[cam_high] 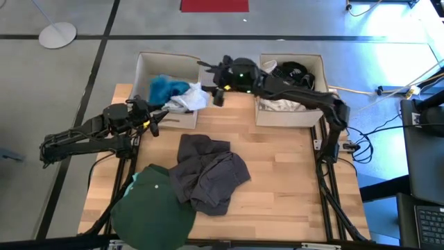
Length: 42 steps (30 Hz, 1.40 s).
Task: Sort clothes
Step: Adjust the patterned white dress in the laundry bin
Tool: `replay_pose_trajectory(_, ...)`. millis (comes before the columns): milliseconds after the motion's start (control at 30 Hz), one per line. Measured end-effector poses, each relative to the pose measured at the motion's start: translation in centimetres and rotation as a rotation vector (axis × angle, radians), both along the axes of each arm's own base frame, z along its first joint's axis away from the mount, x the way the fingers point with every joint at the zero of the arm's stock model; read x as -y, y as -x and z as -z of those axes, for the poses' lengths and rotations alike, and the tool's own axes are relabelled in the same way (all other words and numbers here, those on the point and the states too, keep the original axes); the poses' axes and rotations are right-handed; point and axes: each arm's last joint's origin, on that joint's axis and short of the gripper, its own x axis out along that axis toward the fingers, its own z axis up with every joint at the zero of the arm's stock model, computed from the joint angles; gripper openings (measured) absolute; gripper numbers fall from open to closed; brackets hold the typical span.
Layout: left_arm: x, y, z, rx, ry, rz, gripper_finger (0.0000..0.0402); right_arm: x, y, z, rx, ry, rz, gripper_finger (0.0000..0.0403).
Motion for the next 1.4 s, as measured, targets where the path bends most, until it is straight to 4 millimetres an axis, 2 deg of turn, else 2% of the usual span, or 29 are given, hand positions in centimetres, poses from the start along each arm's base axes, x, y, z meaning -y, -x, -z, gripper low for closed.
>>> replay_pose_trajectory(100, 0.0, 0.0, 0.0, -0.001, -0.001, 0.001, 0.0162, -0.4, 1.0, 0.9, -0.139, -0.077, -0.002, 0.0279)
replay_pose_trajectory(200, 0.0, 0.0, 0.0, -0.002, -0.003, 0.001, 0.0162, -0.4, 1.0, 4.2, -0.277, -0.129, 0.004, 0.0272)
replay_pose_trajectory(400, 0.0, 0.0, 0.1, -0.01, 0.0, 0.001, 0.0162, 0.5, -0.7, 9.8, -0.256, -0.084, 0.099, 0.026)
replay_pose_trajectory(533, 0.0, 0.0, 0.1, -0.013, 0.003, 0.0, 0.0162, 0.7, -1.8, 11.8, -0.238, -0.072, 0.094, 0.0254)
replay_pose_trajectory(733, 0.0, 0.0, 0.2, -0.026, 0.007, 0.0, 0.0162, -0.2, -2.7, 13.3, -0.251, -0.098, -0.041, 0.0253)
replay_pose_trajectory(900, 0.0, 0.0, 0.2, -0.027, 0.004, 0.001, 0.0162, -0.8, -3.0, 13.0, -0.235, -0.063, -0.079, 0.0252)
replay_pose_trajectory(1000, 0.0, 0.0, 0.2, -0.027, 0.004, 0.001, 0.0162, -0.9, -3.3, 12.7, -0.193, -0.048, -0.083, 0.0236)
replay_pose_trajectory(1133, 0.0, 0.0, 0.2, -0.027, 0.004, 0.001, 0.0162, -1.0, -3.4, 12.4, -0.17, -0.02, -0.038, 0.0177)
replay_pose_trajectory(1333, 0.0, 0.0, 0.2, -0.027, 0.004, 0.001, 0.0162, -0.6, -3.4, 12.1, -0.169, 0.058, 0.084, 0.0036)
replay_pose_trajectory(1400, 0.0, 0.0, 0.2, -0.027, 0.004, 0.001, 0.0162, -0.8, -3.4, 11.5, -0.159, 0.128, 0.081, 0.0011)
